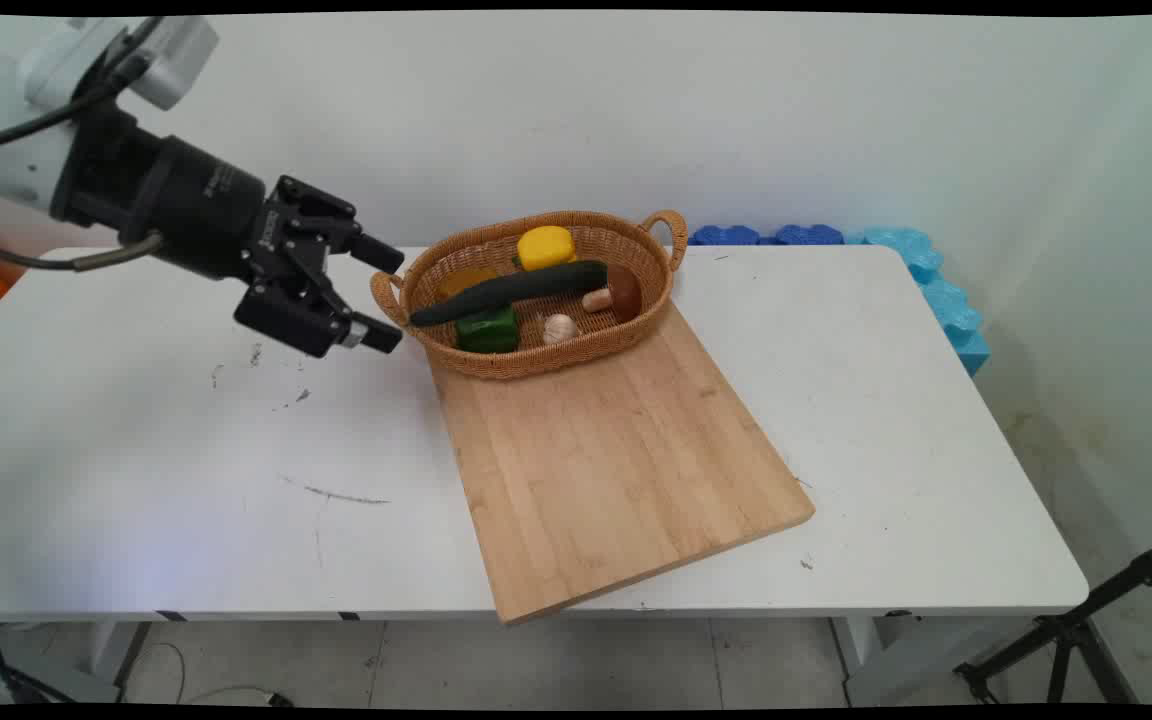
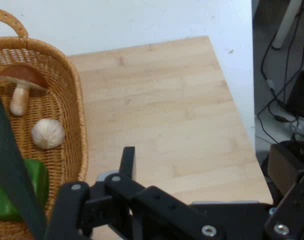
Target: Pick up the cucumber from the vegetable basket
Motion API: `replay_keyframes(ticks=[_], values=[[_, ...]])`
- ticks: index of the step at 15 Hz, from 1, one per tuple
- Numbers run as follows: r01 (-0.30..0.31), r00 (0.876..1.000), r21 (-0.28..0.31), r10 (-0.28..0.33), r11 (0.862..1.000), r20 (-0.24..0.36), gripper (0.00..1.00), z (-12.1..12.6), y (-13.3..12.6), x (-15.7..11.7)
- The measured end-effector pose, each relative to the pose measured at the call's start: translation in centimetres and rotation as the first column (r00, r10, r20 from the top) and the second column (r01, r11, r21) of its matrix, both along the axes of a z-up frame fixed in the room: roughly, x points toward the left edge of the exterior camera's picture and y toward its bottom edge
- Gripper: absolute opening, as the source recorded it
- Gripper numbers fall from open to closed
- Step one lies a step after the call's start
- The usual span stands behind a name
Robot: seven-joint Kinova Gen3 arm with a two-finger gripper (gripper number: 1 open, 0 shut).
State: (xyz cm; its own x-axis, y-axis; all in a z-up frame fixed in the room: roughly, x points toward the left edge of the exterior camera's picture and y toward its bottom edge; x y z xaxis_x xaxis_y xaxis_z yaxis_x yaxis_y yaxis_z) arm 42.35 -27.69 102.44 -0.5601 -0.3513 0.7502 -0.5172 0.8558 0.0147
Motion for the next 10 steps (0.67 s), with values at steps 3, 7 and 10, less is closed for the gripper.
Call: replay_keyframes(ticks=[3, 7, 10], values=[[-0.021, 1.000, 0.000, 0.021, 1.000, 0.000, 1.00, 0.3, -1.1, -0.6], [-0.066, 0.998, 0.002, 0.066, 0.998, 0.000, 1.00, 0.8, -3.4, -1.6], [-0.104, 0.995, 0.004, 0.104, 0.995, 0.004, 1.00, 0.9, -5.1, -2.3]])
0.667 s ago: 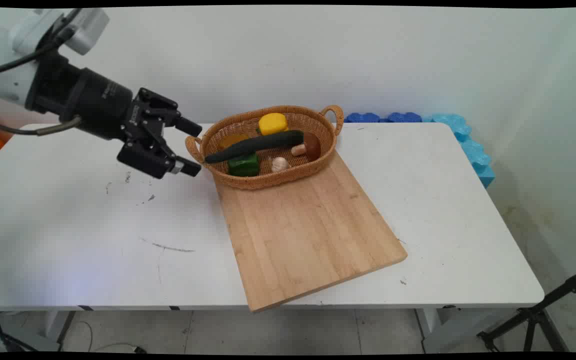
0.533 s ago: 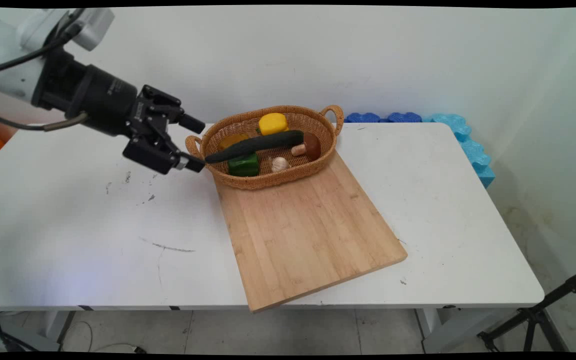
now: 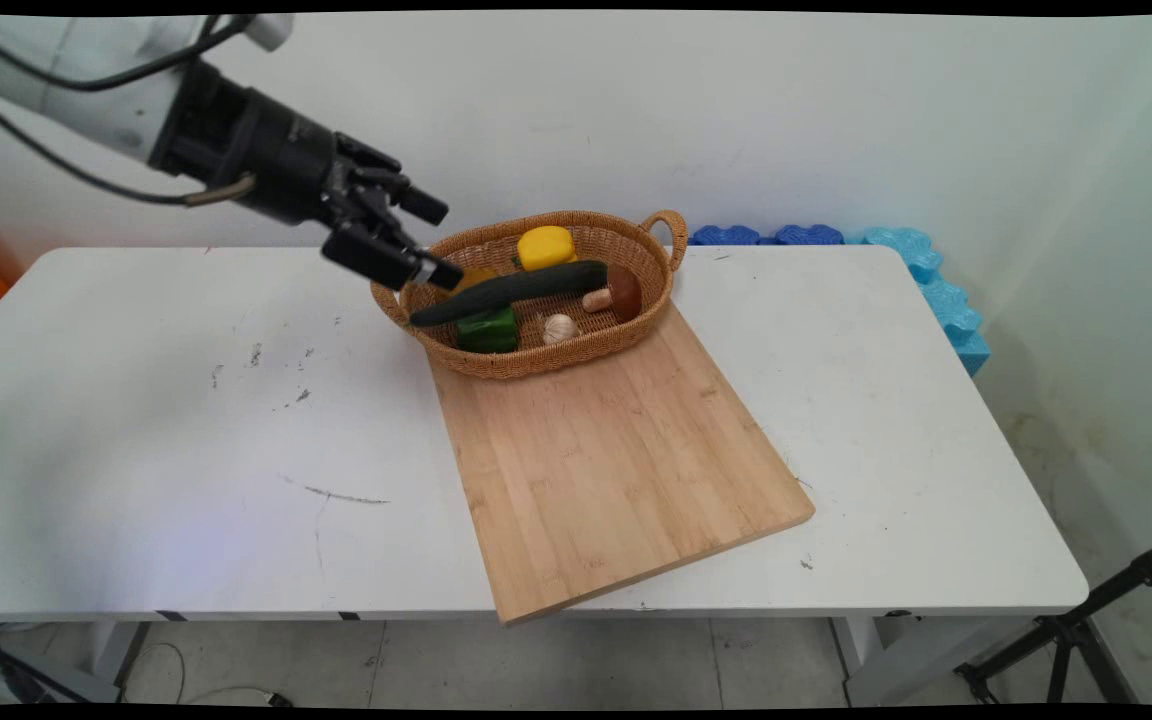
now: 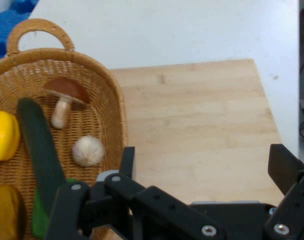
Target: Pick up the cucumber from the vegetable basket
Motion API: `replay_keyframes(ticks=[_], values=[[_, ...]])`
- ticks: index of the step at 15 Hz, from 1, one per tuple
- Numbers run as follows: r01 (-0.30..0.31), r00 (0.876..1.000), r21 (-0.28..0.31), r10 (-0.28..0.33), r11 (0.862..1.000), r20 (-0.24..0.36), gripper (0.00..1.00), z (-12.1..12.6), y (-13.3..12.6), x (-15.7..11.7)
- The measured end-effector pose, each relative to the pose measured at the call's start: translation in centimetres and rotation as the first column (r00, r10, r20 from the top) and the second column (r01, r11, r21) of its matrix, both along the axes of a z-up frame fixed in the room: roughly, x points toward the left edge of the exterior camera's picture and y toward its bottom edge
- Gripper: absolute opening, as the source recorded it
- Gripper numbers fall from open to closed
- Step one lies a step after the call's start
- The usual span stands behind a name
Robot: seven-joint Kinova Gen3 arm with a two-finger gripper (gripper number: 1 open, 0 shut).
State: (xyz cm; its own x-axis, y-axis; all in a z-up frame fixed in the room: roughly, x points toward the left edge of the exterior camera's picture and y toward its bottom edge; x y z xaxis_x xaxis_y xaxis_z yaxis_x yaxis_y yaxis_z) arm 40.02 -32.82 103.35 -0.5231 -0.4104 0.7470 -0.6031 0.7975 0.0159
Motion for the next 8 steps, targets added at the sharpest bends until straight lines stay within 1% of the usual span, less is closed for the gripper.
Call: replay_keyframes(ticks=[4, 7, 8], values=[[-0.060, 0.998, 0.000, 0.060, 0.998, 0.014, 1.00, -0.2, -2.6, -0.8], [-0.131, 0.990, 0.003, 0.131, 0.991, 0.043, 1.00, -1.0, -5.2, -1.4], [-0.158, 0.986, 0.007, 0.158, 0.987, 0.055, 1.00, -1.4, -6.0, -1.6]])
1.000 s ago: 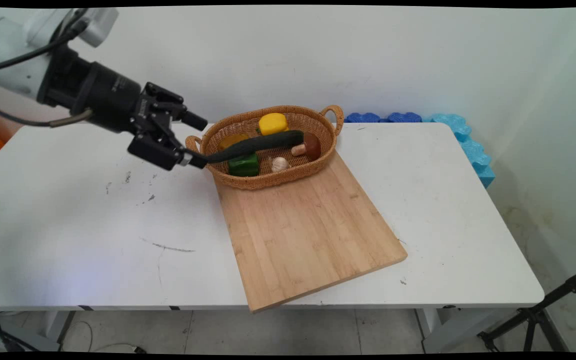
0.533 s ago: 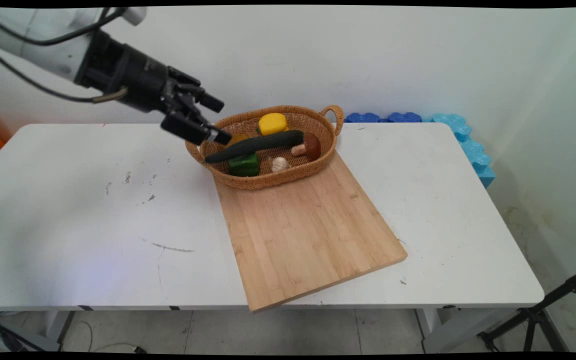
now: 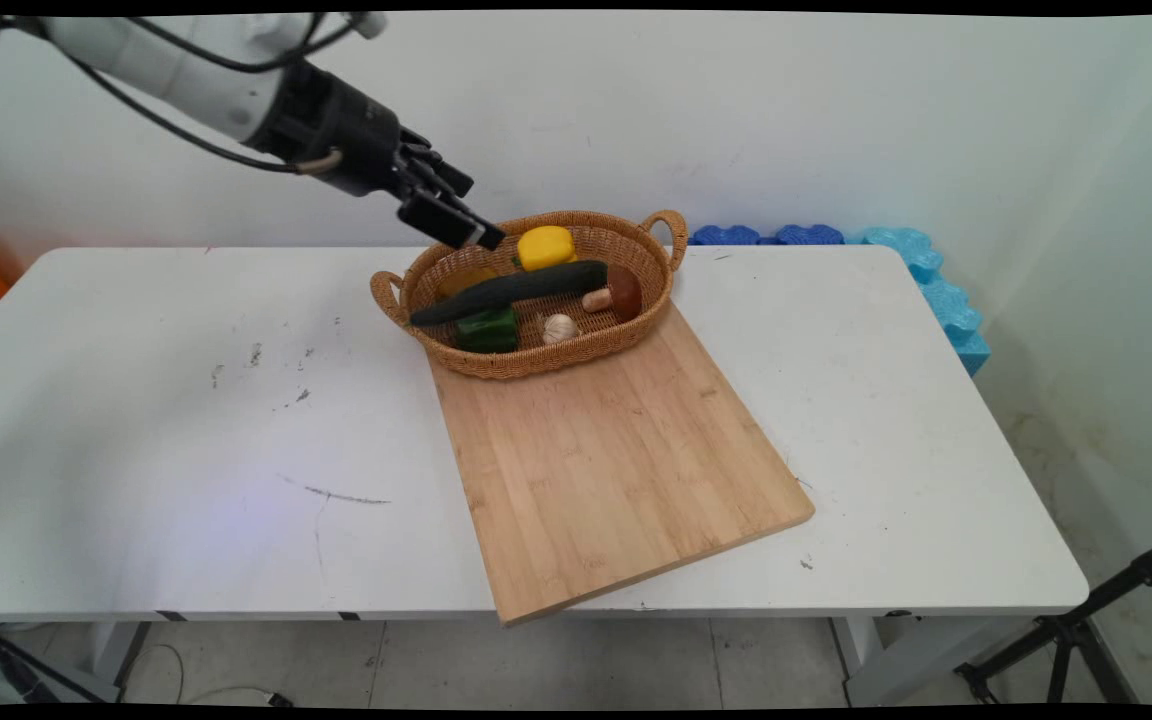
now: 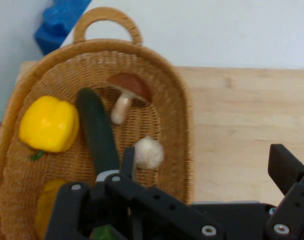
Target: Pick up the cucumber from the vegetable basket
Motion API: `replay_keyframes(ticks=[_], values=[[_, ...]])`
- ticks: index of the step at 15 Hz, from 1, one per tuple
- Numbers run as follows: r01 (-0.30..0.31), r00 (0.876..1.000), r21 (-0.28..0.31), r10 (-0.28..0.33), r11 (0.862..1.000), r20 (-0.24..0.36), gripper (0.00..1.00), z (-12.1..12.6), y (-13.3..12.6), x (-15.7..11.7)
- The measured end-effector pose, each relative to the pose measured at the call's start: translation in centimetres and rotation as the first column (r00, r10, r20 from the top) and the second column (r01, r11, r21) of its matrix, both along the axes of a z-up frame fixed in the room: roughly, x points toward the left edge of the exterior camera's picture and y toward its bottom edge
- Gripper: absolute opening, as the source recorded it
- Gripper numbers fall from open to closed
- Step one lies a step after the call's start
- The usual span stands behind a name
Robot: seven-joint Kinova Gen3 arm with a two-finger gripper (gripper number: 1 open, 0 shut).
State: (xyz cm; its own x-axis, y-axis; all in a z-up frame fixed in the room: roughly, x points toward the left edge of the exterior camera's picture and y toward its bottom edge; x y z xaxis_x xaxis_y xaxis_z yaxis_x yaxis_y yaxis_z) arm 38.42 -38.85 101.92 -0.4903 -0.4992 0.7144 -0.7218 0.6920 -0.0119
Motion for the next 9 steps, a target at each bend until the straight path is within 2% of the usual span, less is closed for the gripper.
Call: replay_keyframes(ticks=[3, 9], values=[[-0.078, 0.996, 0.022, 0.077, 0.997, 0.038, 1.00, -1.7, -2.3, -0.6], [-0.196, 0.977, 0.066, 0.189, 0.978, 0.101, 1.00, -4.9, -5.3, -1.4]])
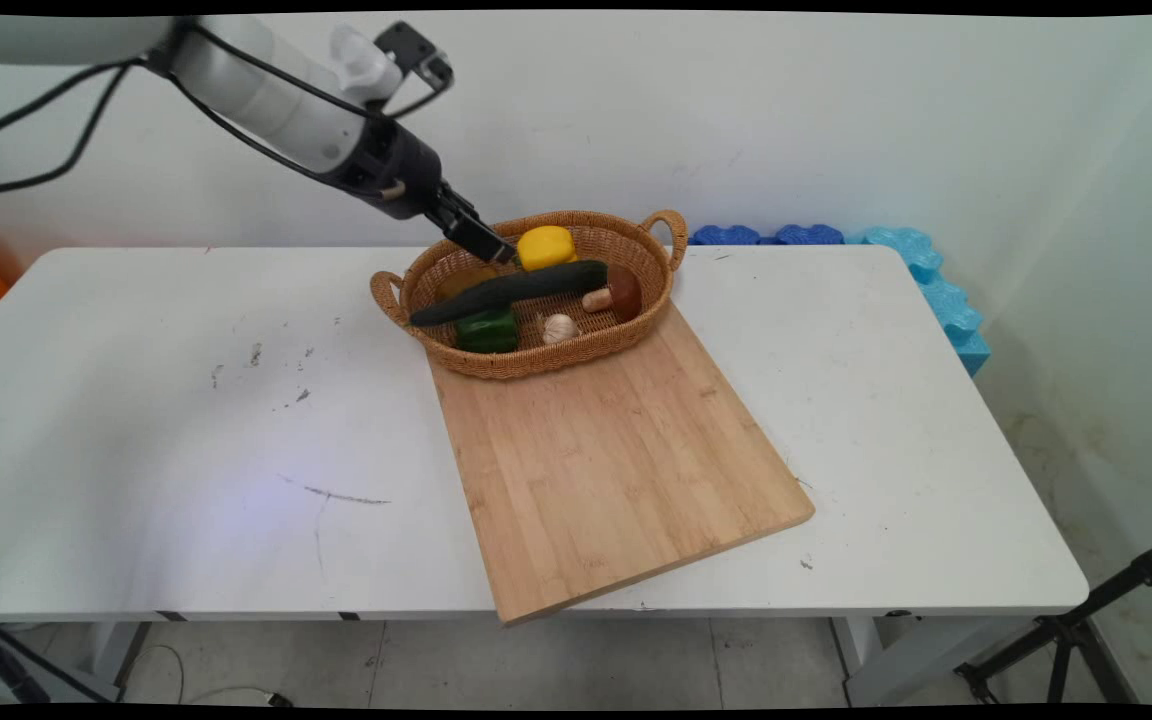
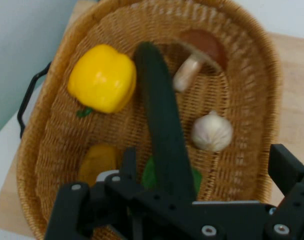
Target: Pick up the cucumber from the vegetable basket
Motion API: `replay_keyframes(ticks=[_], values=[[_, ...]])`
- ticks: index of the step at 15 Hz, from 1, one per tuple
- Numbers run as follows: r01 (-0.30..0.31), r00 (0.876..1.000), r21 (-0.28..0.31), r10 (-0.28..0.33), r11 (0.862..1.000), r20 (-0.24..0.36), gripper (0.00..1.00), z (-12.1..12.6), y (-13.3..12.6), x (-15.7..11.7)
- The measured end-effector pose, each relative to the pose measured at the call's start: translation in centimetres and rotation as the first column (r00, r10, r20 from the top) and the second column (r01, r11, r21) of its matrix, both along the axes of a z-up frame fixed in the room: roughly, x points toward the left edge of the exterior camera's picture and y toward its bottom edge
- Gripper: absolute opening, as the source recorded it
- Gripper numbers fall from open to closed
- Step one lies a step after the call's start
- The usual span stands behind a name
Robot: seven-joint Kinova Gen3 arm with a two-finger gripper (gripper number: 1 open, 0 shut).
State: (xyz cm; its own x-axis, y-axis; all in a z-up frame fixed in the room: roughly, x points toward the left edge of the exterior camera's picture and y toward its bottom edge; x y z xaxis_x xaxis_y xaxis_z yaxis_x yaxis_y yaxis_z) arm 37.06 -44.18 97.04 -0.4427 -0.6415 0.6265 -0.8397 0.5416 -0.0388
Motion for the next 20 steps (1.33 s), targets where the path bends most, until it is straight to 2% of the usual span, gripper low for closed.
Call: replay_keyframes(ticks=[4, 8, 20], values=[[-0.068, 0.997, 0.033, 0.067, 0.997, 0.030, 1.00, -2.6, -1.9, -0.5], [-0.108, 0.993, 0.054, 0.106, 0.993, 0.048, 1.00, -4.7, -3.4, -0.9], [-0.148, 0.988, 0.078, 0.144, 0.986, 0.051, 1.00, -7.8, -5.8, -1.9]])
